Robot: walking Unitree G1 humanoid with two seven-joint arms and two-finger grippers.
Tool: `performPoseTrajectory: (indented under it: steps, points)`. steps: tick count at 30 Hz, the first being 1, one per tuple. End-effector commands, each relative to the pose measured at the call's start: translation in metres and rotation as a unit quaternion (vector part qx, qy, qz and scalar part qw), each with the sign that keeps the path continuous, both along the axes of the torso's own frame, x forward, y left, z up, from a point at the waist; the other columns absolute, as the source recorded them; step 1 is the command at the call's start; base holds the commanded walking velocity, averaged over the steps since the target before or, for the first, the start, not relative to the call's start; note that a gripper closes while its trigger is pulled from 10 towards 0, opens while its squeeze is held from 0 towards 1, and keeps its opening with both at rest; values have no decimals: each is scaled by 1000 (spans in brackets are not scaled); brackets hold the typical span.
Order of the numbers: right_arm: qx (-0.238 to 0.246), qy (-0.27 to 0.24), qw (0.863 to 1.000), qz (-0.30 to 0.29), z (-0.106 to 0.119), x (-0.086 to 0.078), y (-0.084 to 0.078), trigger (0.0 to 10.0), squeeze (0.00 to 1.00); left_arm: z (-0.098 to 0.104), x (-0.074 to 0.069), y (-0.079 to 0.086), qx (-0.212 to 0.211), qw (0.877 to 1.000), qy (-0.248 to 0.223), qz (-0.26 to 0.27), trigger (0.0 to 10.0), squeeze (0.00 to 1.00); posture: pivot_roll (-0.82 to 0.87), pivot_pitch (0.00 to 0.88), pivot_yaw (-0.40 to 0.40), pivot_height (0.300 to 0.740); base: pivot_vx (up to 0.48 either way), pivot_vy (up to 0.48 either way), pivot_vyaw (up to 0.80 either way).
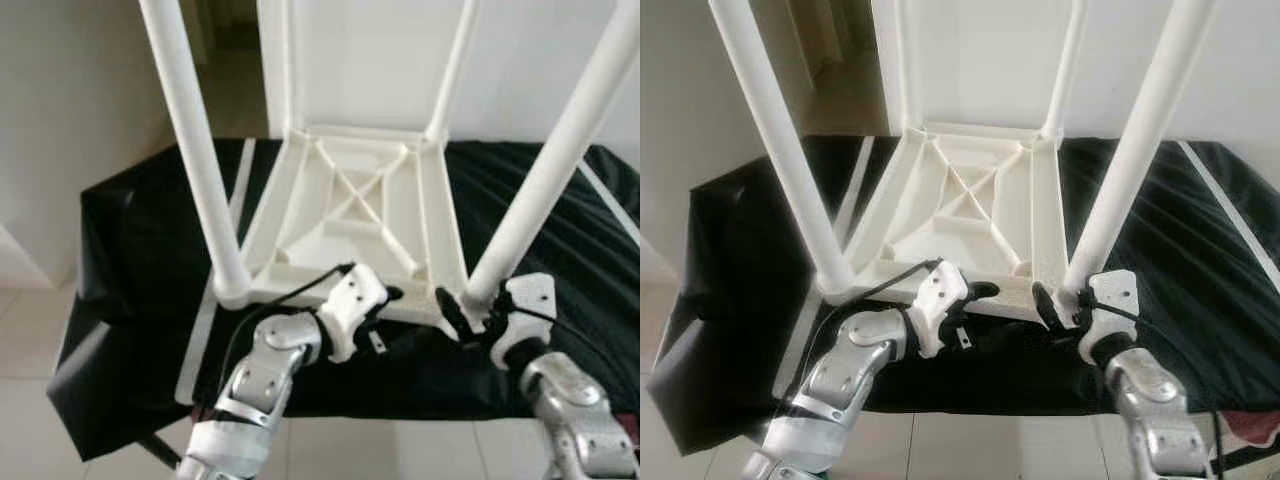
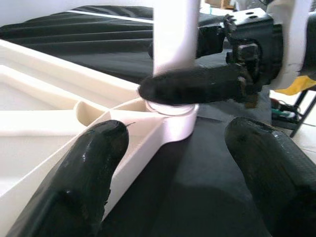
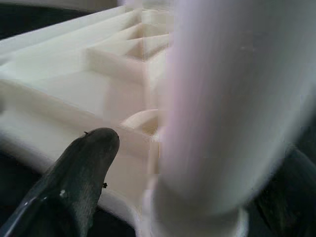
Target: Building children table
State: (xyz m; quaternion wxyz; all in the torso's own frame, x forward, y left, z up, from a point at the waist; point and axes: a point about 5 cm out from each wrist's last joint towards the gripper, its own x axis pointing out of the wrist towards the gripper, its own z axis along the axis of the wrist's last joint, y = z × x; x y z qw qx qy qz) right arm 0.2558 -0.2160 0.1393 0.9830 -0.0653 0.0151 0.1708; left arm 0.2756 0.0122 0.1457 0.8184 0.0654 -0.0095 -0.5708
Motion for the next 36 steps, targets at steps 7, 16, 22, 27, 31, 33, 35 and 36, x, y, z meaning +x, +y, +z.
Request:
performPoseTrajectory:
  steps: [7,16,22,27,31,33,35,36]
  points:
    - [-36,27,996,73,-3,14,-3,10000,0,4,8,3,-6,998,-6,61,10000,0,7,0,-14,740,0,0,0]
    - [-93,46,987,125,-3,33,-12,314,0,7,11,3,-9,998,-9,65,10000,0,14,0,-15,740,0,0,0]
    - [-90,60,984,144,-6,32,-17,0,0,6,11,6,-9,997,-6,72,10000,0,23,0,-25,740,0,0,0]
    - [-83,70,982,157,-10,24,-19,0,0,5,7,4,-13,998,-2,69,10000,0,19,0,-27,740,0,0,0]
    - [-74,71,983,154,-10,23,-19,1216,0,5,7,3,-14,998,-1,68,10000,0,16,0,-27,740,0,0,0]
    - [-52,65,986,142,-9,21,-16,10000,0,6,7,3,-16,998,0,67,10000,0,14,0,-27,740,0,0,0]
    - [-47,60,988,138,-9,21,-15,10000,0,6,7,3,-15,998,0,66,10000,0,14,0,-28,740,0,0,0]
    - [-42,50,989,130,-9,19,-8,10000,0,3,8,4,-6,998,0,69,10000,0,11,0,-29,740,0,0,0]
